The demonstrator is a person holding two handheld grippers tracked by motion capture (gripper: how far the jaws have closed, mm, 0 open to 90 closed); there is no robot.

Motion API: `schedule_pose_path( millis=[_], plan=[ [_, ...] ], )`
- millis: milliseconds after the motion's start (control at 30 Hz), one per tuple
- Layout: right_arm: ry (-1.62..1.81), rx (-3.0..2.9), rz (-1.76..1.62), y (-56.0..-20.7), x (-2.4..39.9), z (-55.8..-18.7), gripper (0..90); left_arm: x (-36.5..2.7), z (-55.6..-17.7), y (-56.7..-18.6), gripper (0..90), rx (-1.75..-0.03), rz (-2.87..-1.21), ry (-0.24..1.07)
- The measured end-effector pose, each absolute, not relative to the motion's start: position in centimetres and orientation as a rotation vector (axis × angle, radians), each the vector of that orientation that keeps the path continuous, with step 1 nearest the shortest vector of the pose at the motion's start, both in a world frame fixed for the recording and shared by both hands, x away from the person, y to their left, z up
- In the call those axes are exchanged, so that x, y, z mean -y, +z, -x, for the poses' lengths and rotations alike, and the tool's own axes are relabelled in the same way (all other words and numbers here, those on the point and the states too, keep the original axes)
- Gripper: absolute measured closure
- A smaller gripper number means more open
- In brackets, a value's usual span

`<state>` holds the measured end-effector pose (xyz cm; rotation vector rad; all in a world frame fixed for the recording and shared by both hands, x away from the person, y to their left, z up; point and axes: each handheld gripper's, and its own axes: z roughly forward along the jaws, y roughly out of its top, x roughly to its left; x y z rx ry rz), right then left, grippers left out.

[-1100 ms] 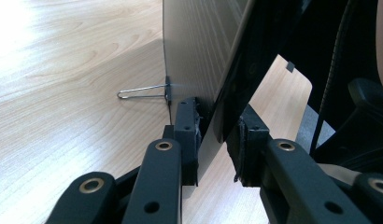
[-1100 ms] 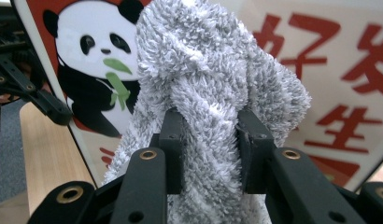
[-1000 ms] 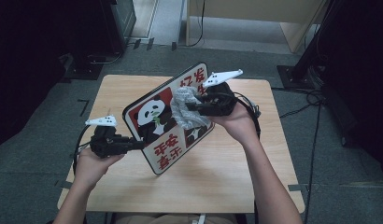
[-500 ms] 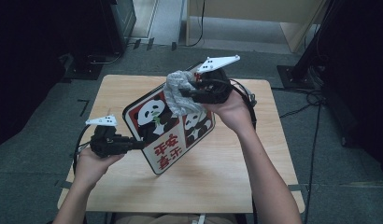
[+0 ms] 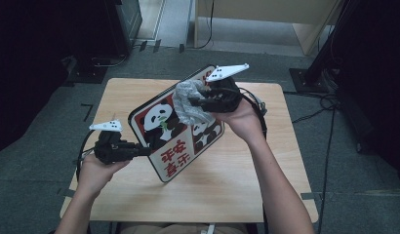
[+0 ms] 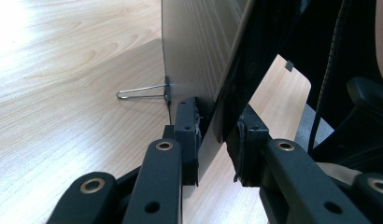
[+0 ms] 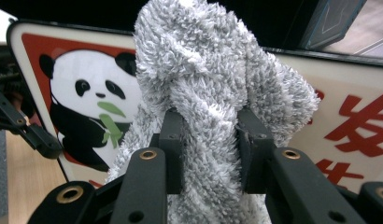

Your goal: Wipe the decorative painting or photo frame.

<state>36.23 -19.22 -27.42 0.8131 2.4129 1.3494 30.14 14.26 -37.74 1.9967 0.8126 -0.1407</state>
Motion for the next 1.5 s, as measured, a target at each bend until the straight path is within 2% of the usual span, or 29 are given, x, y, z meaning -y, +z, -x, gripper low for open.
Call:
schedule_pose_path(
  millis=[1500],
  plan=[
    [1.322, -2.474, -0.85, -32.4, 20.4, -35.6, 68.6, -14.2, -30.1, -37.7, 75.2, -0.806, -2.004, -0.136]
  ],
)
